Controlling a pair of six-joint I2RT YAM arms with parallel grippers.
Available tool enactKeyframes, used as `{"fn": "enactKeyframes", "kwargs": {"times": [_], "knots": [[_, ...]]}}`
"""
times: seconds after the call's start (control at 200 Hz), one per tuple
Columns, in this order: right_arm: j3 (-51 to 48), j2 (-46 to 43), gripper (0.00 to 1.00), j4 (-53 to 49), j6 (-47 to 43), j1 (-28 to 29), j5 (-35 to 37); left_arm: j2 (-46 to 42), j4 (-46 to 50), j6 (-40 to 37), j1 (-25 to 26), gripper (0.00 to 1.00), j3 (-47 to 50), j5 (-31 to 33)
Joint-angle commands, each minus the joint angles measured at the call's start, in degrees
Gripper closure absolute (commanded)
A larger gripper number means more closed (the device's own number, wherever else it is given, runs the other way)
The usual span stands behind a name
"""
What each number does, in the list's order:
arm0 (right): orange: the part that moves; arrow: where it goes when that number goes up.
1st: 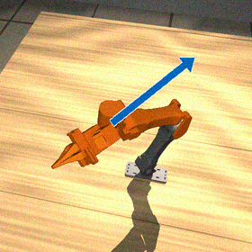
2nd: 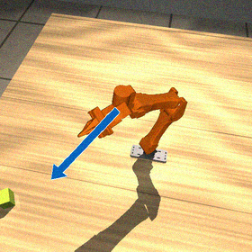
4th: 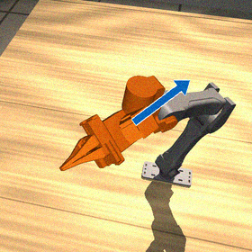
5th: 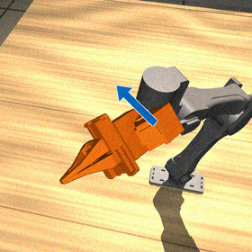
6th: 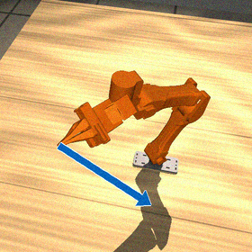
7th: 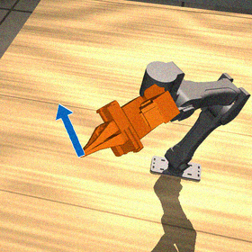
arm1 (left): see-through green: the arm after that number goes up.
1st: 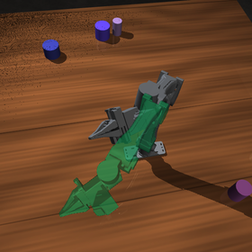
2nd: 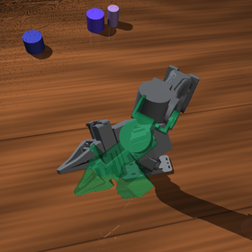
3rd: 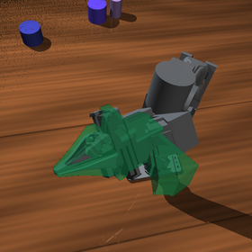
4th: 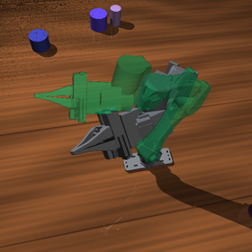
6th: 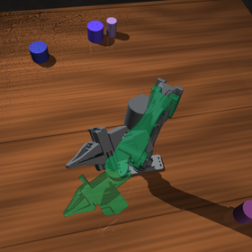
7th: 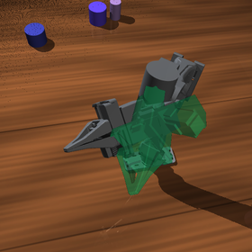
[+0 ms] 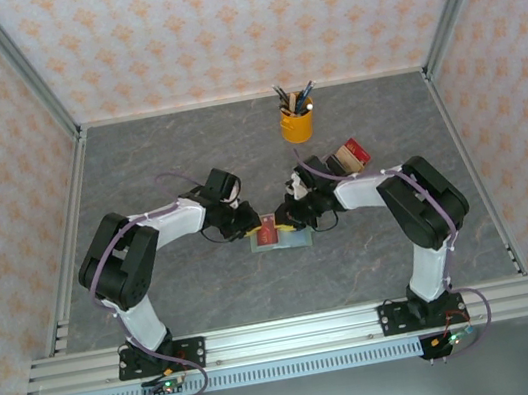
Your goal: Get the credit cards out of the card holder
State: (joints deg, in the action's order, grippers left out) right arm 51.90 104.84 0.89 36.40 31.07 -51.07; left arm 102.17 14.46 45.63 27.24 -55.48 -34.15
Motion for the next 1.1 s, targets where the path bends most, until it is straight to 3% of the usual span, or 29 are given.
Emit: {"fn": "enactKeyframes", "kwargs": {"times": [0.0, 0.31, 0.626, 0.851, 1.096], "knots": [[-0.9, 0.3, 0.85, 12.0, 3.3, 0.6, -4.9, 2.0, 0.4, 0.9, 0.4, 0.84, 2.8, 1.9], [0.2, 1.9, 0.86, 12.0, 5.5, 0.6, -3.2, 2.5, -2.9, 2.1, 0.5, 0.85, 5.2, 0.4], [3.7, 2.1, 1.00, -0.3, -1.0, 0.7, 2.5, -0.9, -4.4, 2.5, 0.4, 0.81, 2.6, -3.2], [5.4, 0.0, 1.00, -8.1, -6.0, 0.7, 6.0, -5.5, 3.7, -0.3, 0.2, 0.70, -2.1, 1.3], [6.3, -0.3, 1.00, -11.1, -8.2, 0.7, 6.7, -4.6, 3.7, 0.5, 0.0, 0.74, 0.8, 3.9]]}}
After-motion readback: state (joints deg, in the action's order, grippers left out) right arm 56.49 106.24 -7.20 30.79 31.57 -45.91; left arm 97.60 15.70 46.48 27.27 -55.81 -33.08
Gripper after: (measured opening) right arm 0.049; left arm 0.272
